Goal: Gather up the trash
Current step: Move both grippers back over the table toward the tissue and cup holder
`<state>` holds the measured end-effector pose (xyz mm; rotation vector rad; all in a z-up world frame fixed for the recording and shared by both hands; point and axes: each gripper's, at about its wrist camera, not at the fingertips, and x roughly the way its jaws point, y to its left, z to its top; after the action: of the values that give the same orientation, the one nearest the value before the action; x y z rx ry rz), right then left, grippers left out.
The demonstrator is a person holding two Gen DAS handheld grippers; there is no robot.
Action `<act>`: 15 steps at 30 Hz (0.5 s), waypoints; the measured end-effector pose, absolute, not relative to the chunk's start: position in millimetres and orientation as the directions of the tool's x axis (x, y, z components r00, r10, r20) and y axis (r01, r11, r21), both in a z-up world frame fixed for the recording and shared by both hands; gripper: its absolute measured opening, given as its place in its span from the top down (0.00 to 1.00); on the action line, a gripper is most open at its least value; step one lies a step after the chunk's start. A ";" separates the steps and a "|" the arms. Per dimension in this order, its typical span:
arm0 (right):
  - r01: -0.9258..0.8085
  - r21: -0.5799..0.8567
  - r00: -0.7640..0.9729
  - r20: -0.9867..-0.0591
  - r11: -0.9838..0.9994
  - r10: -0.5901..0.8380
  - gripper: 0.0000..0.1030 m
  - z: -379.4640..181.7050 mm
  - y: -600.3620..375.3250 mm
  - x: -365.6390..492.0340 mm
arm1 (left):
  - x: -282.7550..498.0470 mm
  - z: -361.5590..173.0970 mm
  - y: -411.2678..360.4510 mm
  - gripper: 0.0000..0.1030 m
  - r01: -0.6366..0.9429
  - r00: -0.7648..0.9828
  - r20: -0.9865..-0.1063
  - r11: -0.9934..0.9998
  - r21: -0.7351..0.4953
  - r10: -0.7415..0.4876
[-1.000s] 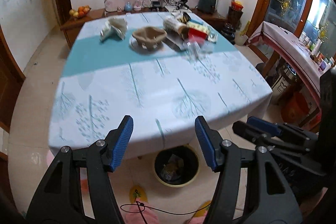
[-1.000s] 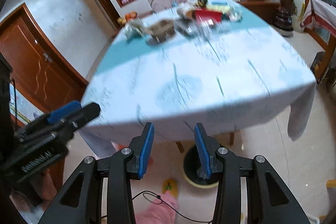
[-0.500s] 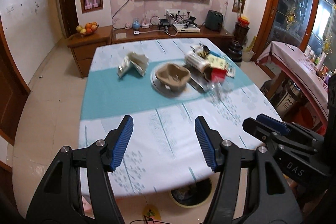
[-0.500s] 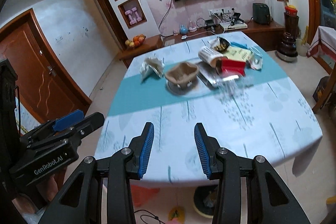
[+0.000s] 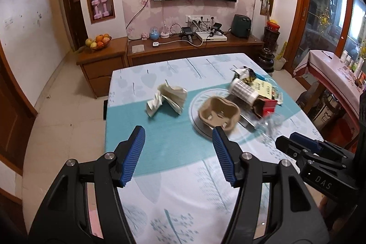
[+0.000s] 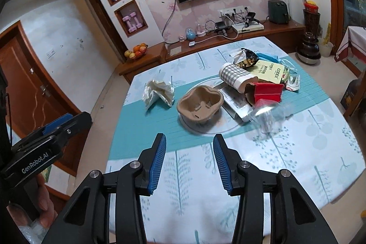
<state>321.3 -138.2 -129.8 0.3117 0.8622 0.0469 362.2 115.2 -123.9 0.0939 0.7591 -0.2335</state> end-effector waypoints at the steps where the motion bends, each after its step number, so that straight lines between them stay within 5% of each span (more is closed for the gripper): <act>1: 0.095 0.287 0.648 -0.745 0.953 0.160 0.54 -133.2 -137.6 331.3 | 371.9 -126.0 116.7 0.44 0.248 0.699 -0.692 0.969 0.002 -0.177; 15: 0.267 0.331 0.584 -0.803 0.905 0.121 0.48 -195.8 -147.6 436.2 | 526.1 -201.5 142.0 0.44 0.248 0.590 -0.783 0.967 -0.055 -0.196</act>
<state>436.2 -147.6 -195.8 0.4479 0.9520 -0.0883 526.1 142.0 -201.5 0.0625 0.9032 -0.2585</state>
